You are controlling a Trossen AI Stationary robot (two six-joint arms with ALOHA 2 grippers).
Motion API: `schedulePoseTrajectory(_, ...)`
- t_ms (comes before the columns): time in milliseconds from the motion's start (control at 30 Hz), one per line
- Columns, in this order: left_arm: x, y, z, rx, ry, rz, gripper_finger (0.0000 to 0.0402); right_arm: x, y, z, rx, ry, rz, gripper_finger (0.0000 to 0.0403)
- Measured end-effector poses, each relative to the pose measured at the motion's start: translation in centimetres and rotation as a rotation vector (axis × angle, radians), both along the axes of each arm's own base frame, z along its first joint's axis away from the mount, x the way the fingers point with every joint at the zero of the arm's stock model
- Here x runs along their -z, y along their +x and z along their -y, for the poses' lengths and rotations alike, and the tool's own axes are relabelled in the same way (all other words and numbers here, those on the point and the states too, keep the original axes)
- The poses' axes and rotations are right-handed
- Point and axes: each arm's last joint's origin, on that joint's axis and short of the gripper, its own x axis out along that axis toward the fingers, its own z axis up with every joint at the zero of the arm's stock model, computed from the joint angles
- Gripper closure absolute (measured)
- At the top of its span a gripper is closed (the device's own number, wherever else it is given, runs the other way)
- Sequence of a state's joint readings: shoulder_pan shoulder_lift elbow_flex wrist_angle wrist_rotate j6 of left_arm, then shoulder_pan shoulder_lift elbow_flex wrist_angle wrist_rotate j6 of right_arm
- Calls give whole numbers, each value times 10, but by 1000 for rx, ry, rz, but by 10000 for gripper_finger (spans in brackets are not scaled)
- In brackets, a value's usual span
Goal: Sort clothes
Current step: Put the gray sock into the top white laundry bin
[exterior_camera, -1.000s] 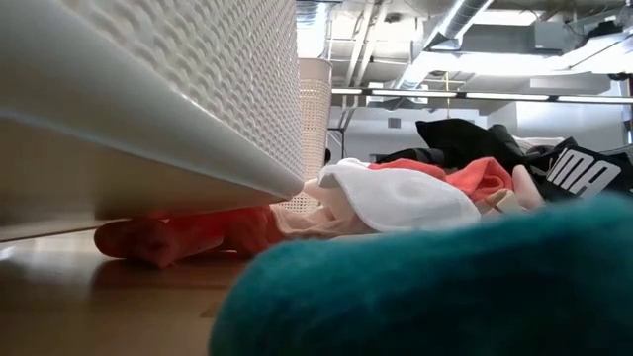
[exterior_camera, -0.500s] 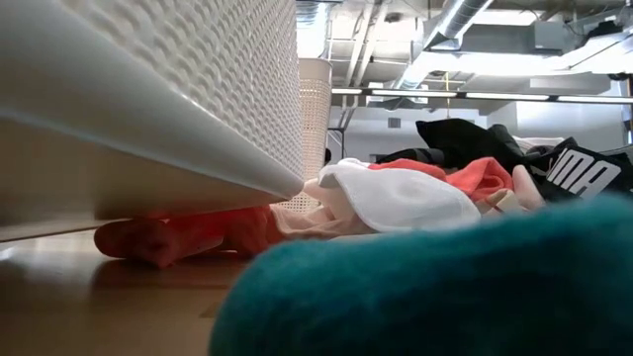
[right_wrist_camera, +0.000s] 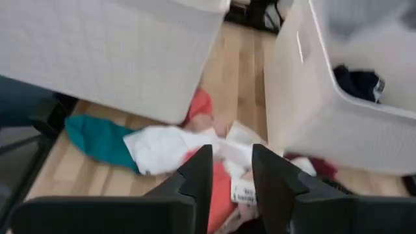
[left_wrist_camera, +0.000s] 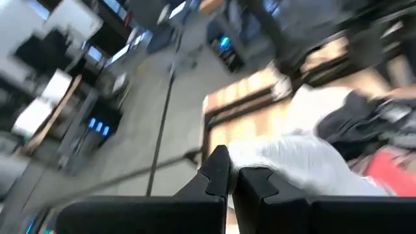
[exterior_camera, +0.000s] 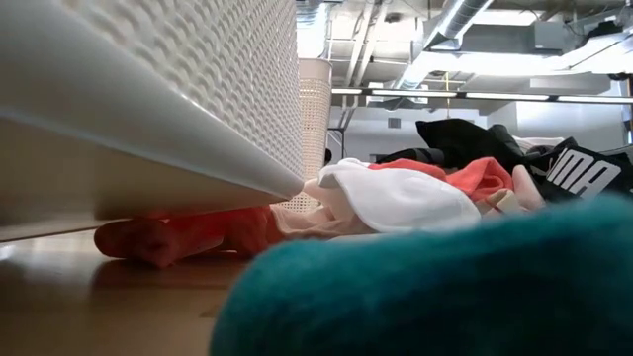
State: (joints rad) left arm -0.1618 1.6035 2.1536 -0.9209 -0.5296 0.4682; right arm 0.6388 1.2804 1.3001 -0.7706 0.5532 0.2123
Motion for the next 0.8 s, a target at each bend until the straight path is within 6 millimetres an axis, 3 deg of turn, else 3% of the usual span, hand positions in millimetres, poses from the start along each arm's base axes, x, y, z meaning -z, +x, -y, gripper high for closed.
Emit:
schedulePoseTrajectory(233,8,-11,-57,-227,-47,-125,401,26,-3,-2,36,15,-69,247)
schedulePoseTrajectory(467,24,-23,-108,-399,-117,-248,401,42,-10,-11,36,45,-103,244)
schedulePoseTrajectory(633,31,-26,-130,-424,-186,-263,401,52,-16,-16,37,61,-122,247)
schedulePoseTrajectory(800,51,-24,-148,-431,-241,-332,401,53,-21,-22,29,83,-124,247)
